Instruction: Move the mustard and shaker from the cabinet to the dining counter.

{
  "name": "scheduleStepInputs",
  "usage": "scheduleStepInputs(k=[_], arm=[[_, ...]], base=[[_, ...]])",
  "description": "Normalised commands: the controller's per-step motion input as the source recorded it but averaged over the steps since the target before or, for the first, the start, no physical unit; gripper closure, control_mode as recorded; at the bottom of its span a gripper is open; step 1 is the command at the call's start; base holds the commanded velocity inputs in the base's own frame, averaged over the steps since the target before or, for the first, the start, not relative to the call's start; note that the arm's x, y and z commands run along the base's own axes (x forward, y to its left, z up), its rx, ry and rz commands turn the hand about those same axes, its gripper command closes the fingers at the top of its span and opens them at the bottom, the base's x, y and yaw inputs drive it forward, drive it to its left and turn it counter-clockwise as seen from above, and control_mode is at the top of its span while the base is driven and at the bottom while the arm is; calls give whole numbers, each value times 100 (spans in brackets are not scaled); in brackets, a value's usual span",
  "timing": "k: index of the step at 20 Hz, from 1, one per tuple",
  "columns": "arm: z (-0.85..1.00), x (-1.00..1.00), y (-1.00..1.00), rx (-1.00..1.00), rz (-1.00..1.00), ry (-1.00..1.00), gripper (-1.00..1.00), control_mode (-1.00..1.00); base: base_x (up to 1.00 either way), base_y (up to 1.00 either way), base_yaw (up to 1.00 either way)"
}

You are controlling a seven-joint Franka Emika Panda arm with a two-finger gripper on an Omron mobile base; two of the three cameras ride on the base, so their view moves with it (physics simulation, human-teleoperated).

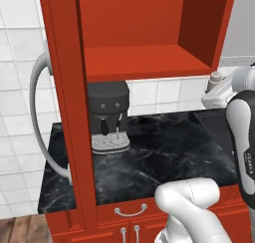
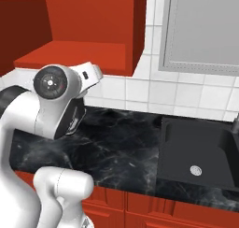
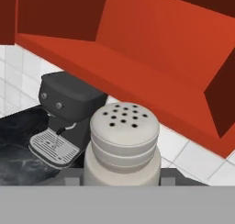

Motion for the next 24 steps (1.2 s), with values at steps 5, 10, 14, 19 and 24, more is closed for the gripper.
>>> scheduleStepInputs(k=[5, 10, 14, 19, 24], arm=[[-3, -1, 0, 0, -4, 0, 100, -100], [-7, 0, 3, 0, 0, 0, 100, 100], [0, 0, 0, 0, 0, 0, 100, 100], [0, 0, 0, 0, 0, 0, 100, 100], [0, 0, 0, 0, 0, 0, 100, 100]], base=[[0, 0, 0], [0, 9, 0], [-1, 17, 0], [-58, 14, 5], [-78, 38, 51]])
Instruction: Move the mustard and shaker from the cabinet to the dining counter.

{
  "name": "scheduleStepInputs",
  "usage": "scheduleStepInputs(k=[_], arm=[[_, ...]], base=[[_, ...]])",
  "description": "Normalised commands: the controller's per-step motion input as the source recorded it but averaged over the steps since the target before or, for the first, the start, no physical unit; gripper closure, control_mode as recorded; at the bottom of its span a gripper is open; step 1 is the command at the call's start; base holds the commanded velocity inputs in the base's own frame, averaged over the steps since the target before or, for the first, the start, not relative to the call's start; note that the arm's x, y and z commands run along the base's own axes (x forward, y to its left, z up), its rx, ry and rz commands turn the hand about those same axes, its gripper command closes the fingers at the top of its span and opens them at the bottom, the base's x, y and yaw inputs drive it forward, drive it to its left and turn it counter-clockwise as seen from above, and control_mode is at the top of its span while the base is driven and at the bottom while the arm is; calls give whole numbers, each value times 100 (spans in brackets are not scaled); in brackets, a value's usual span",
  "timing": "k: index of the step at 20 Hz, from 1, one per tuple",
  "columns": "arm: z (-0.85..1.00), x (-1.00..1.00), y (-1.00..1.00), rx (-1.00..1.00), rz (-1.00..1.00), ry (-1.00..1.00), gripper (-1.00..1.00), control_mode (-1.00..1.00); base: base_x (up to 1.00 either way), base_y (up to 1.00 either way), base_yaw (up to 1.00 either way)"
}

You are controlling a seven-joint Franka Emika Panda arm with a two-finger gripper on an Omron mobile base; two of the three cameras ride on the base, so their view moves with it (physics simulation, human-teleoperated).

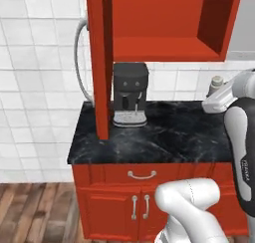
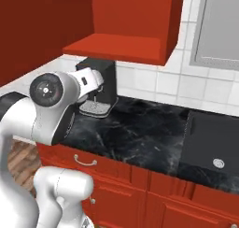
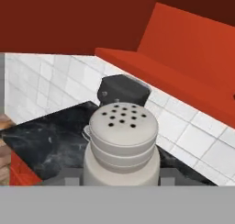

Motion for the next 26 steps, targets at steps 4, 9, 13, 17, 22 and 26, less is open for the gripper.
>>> scheduleStepInputs(k=[4, 9, 13, 17, 22, 26], arm=[[0, 0, 0, 0, 0, 0, 100, 100], [0, 0, 0, 0, 0, 0, 100, 100], [0, 0, 0, 0, 0, 0, 100, 100], [0, 0, 0, 0, 0, 0, 100, 100], [0, 0, 0, 0, 0, 0, 100, 100], [0, 0, 0, 0, 0, 0, 100, 100]], base=[[-49, 28, 93], [-56, 7, 100], [-81, 15, 95], [-70, 4, 98], [-62, 12, 100], [-58, 12, 100]])
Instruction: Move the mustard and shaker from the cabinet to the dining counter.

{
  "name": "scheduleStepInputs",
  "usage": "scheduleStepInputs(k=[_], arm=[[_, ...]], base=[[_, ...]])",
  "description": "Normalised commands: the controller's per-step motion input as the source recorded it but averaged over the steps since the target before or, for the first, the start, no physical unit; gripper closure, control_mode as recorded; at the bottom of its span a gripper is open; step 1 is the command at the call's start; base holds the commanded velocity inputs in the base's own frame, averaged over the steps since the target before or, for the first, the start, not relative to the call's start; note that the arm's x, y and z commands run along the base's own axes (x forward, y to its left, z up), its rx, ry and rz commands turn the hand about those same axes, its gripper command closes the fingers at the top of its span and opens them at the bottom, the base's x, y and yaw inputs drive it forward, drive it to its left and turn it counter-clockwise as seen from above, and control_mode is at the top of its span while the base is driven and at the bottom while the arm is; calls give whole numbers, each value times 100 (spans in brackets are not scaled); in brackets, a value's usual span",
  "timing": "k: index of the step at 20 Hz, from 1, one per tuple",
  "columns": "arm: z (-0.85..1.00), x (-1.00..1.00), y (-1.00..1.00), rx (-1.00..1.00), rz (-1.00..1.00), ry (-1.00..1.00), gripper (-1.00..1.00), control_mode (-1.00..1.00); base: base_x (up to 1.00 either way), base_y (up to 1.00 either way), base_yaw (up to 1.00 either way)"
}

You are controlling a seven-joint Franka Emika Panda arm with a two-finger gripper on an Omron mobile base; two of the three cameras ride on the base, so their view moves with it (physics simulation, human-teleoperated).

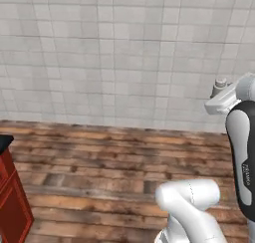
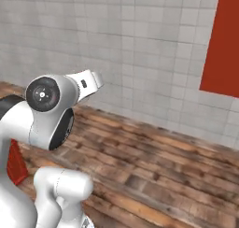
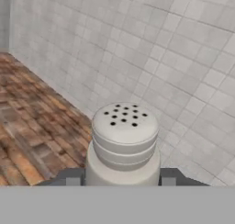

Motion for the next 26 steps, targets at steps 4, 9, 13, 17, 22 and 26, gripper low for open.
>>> scheduleStepInputs(k=[4, 9, 13, 17, 22, 26], arm=[[0, 0, 0, 0, 0, 0, 100, 100], [0, 0, 0, 0, 0, 0, 100, 100], [0, 0, 0, 0, 0, 0, 100, 100], [0, 0, 0, 0, 0, 0, 100, 100], [0, 0, 0, 0, 0, 0, 100, 100], [0, 0, 0, 0, 0, 0, 100, 100]], base=[[-55, 14, 100], [-44, 23, 89], [0, 42, 41], [23, 38, 23], [37, 49, 10], [28, 74, 18]])
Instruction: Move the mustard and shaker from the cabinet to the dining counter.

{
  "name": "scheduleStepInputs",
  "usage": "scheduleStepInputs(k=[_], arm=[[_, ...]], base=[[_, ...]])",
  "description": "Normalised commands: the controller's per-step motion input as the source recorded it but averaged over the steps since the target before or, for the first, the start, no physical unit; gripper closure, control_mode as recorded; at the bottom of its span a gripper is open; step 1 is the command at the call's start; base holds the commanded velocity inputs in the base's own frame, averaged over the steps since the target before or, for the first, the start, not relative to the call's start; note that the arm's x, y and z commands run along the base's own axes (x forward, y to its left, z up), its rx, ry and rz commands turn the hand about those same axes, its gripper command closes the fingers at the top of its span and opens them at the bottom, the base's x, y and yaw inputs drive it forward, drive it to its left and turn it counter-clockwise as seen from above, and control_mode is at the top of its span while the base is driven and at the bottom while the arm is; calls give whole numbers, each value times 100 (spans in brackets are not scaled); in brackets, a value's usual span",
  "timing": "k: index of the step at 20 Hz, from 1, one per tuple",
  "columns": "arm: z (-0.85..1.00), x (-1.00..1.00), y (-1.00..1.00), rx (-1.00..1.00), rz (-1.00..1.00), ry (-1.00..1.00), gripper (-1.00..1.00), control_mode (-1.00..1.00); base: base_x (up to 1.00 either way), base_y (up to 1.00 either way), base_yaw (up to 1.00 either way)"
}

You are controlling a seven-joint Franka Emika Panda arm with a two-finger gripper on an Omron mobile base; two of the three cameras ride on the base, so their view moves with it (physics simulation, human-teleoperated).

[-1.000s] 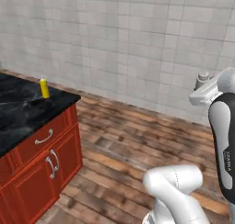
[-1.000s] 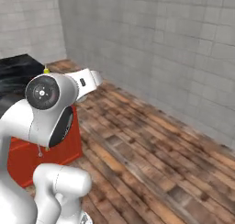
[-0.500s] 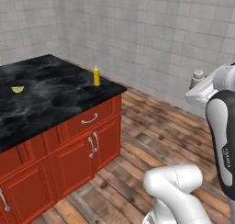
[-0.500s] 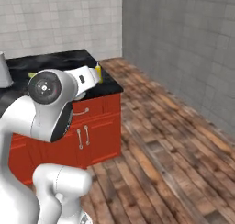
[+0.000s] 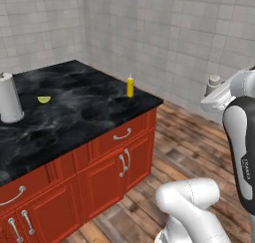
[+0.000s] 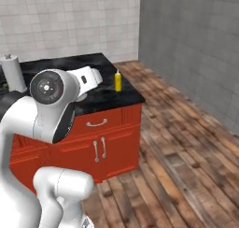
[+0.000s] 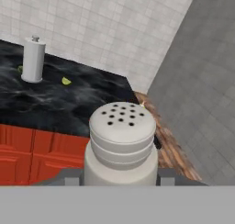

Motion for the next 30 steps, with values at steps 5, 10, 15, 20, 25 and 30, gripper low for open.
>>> scheduleStepInputs(k=[5, 10, 15, 20, 25, 30], arm=[[0, 0, 0, 0, 0, 0, 100, 100], [0, 0, 0, 0, 0, 0, 100, 100], [0, 0, 0, 0, 0, 0, 100, 100], [0, 0, 0, 0, 0, 0, 100, 100], [0, 0, 0, 0, 0, 0, 100, 100], [0, 0, 0, 0, 0, 0, 100, 100]], base=[[32, 60, 25], [39, 36, 24], [69, 0, 22], [81, 0, 30], [69, -28, 38], [62, -49, 33]])
